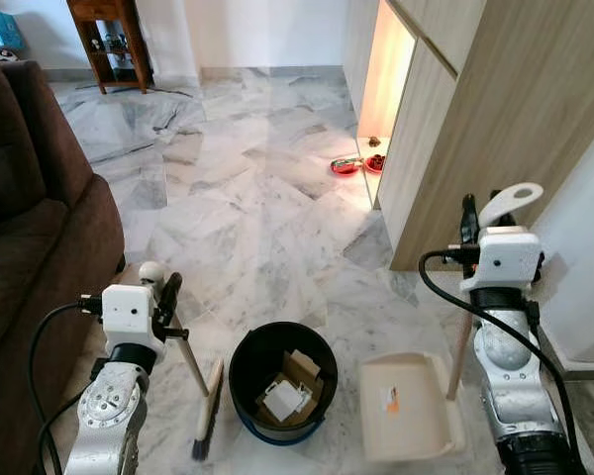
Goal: Sweep floor
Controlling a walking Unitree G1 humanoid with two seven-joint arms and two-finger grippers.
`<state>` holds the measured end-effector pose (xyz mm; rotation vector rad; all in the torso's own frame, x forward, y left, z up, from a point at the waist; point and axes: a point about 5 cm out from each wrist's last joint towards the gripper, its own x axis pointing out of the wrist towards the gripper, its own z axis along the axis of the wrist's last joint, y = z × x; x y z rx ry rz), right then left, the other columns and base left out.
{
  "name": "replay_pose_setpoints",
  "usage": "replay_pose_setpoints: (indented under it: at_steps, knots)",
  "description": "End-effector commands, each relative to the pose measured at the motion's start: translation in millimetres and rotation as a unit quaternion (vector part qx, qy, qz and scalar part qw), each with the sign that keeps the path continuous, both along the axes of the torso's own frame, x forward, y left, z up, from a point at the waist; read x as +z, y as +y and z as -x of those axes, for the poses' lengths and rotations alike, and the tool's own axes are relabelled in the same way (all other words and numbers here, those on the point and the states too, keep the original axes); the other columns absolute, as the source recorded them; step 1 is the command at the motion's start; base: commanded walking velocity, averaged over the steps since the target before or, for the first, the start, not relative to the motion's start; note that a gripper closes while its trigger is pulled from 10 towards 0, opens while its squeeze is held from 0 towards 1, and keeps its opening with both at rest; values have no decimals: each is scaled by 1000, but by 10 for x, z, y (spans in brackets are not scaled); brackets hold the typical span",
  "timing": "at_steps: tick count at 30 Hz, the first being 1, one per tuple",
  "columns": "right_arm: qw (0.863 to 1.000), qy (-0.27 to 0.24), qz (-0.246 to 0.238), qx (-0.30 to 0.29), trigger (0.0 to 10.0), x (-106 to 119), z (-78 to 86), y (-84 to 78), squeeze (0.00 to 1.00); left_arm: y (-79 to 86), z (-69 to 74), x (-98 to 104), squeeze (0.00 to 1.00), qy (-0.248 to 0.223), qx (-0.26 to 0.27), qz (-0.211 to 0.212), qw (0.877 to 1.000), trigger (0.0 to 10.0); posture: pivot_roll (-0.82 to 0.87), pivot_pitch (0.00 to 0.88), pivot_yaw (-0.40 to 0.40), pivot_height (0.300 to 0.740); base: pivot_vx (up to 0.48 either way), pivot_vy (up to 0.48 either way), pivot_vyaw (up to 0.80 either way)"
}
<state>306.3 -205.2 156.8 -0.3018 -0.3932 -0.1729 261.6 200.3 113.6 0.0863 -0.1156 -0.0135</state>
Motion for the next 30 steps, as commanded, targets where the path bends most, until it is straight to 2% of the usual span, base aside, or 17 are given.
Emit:
replay_pose_setpoints:
  at_steps: [1,25,30]
  knots:
    - [1000,-25,2,-2,10000,80,1,-22,0,-27,-2,130,0,-28,-8,4,1000,9882,-29,39,11,740,0,0,0]
    - [999,-26,-15,23,10000,79,-38,31,0,-57,-50,170,0,-37,-15,-1,999,10000,-25,69,11,740,0,0,0]
    - [999,-20,-16,29,10000,60,-39,28,0,-56,-38,168,0,-37,-13,0,999,10000,-23,76,9,740,-266,0,0]
